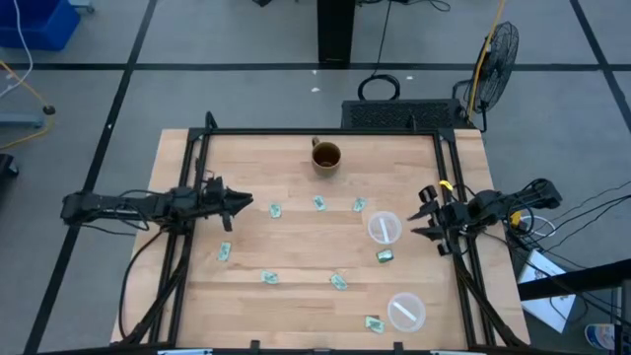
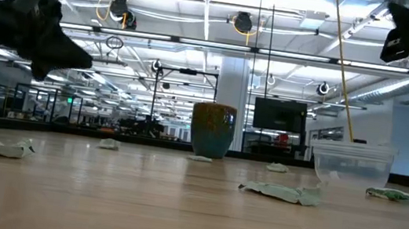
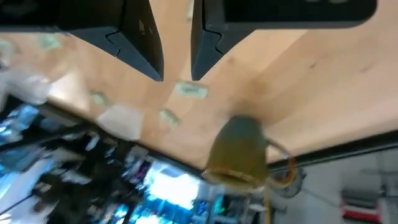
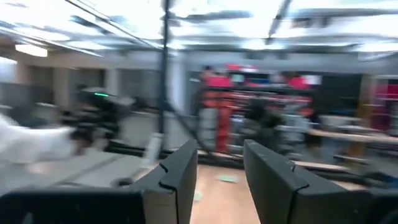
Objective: Pick and place items into bin
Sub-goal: Put the stevia packet into the top transparent bin
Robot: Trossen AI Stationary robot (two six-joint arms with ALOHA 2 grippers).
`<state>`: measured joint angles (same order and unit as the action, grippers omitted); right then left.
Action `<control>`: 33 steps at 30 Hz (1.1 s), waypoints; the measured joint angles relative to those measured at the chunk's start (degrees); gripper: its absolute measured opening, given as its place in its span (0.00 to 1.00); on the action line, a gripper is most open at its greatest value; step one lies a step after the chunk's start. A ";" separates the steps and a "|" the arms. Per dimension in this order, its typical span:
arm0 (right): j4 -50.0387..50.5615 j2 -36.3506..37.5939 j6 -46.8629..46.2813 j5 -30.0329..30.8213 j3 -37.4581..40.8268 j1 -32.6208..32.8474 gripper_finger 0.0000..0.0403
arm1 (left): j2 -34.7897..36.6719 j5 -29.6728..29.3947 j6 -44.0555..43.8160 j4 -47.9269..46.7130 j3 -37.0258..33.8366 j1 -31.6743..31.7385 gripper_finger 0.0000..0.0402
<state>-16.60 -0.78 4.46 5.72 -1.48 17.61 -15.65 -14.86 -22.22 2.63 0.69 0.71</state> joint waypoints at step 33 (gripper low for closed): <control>31.16 -58.37 -4.19 -1.62 -42.69 -28.21 0.31 | -26.26 0.84 9.71 3.57 21.77 8.87 0.21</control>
<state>14.56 -59.15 0.26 4.10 -44.16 -10.61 -41.91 -14.02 -12.51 6.20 22.46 9.58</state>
